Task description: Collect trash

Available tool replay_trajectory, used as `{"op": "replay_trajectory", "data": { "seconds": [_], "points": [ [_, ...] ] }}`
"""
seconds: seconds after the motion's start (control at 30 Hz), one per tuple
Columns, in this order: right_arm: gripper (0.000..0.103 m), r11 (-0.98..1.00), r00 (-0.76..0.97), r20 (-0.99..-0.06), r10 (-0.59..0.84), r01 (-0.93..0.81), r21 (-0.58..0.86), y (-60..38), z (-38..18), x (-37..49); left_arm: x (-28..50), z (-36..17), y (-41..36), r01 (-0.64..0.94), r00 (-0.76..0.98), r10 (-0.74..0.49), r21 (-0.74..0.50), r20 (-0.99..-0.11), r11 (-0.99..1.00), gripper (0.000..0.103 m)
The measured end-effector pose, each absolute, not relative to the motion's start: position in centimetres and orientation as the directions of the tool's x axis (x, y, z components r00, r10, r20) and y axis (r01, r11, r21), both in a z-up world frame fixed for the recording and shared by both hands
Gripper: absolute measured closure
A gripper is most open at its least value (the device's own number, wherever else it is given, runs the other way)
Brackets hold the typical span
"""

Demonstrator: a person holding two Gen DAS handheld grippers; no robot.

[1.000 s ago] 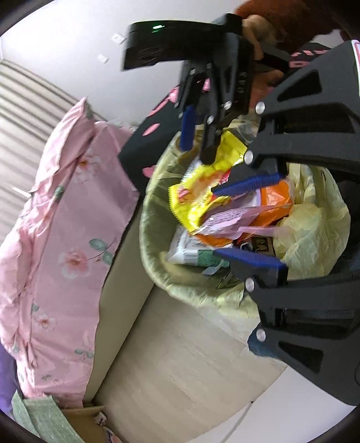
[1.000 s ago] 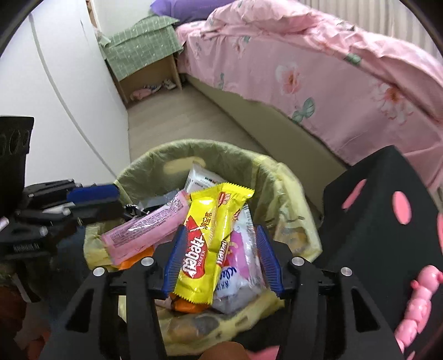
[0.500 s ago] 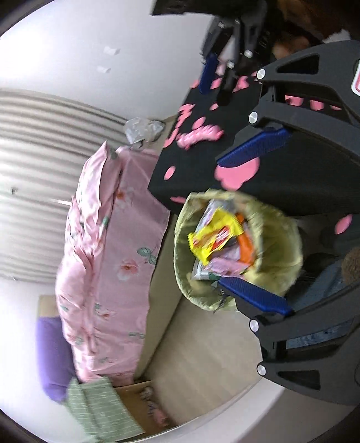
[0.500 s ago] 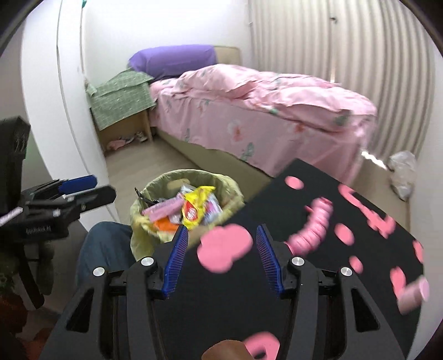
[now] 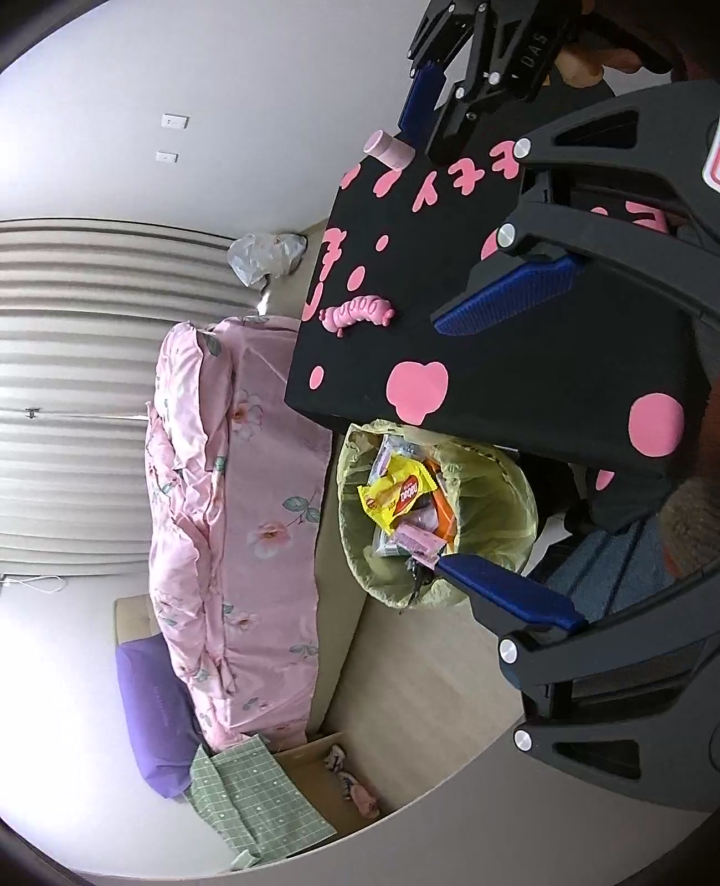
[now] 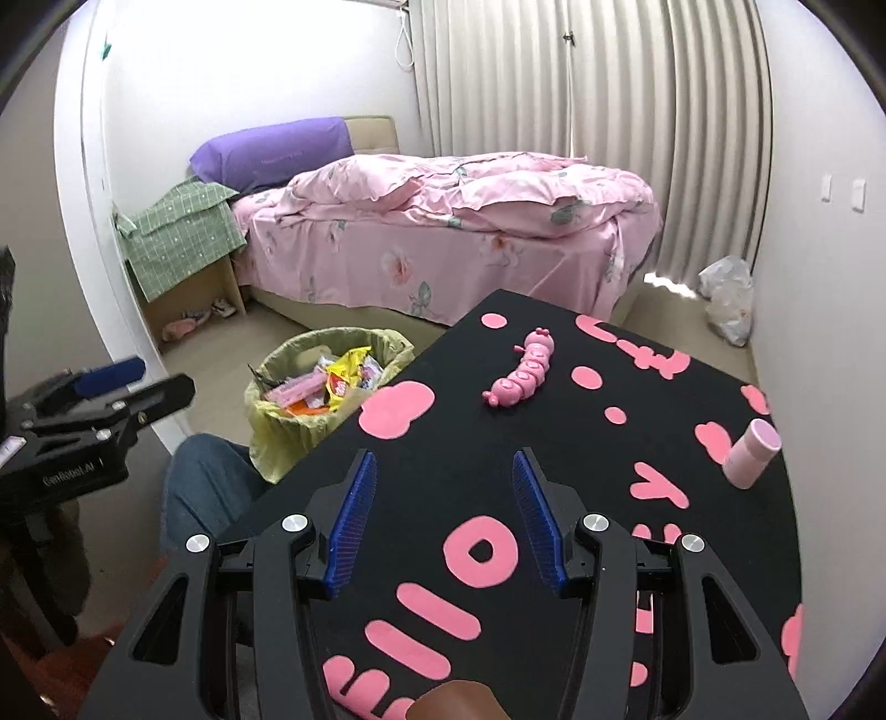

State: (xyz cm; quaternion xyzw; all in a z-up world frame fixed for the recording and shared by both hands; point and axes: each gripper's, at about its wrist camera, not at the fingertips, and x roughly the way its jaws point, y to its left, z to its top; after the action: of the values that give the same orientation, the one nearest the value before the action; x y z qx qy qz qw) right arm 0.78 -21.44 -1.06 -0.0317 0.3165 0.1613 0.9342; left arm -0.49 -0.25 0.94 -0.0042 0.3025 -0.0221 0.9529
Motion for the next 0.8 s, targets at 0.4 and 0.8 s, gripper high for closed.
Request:
{"op": "replay_trajectory", "data": {
  "seconds": [0.4, 0.8],
  "points": [
    [0.054, 0.934, 0.730, -0.608, 0.313, -0.354, 0.055, -20.2, -1.2, 0.6, -1.6, 1.4, 0.0, 0.036, 0.823, -0.044, -0.025, -0.567, 0.999, 0.026],
    [0.054, 0.938, 0.737, -0.603, 0.305, -0.342, 0.056, -20.5, -1.4, 0.5, -1.5, 1.1, 0.0, 0.047, 0.817, -0.054, -0.027, -0.575, 0.999, 0.026]
  ]
}}
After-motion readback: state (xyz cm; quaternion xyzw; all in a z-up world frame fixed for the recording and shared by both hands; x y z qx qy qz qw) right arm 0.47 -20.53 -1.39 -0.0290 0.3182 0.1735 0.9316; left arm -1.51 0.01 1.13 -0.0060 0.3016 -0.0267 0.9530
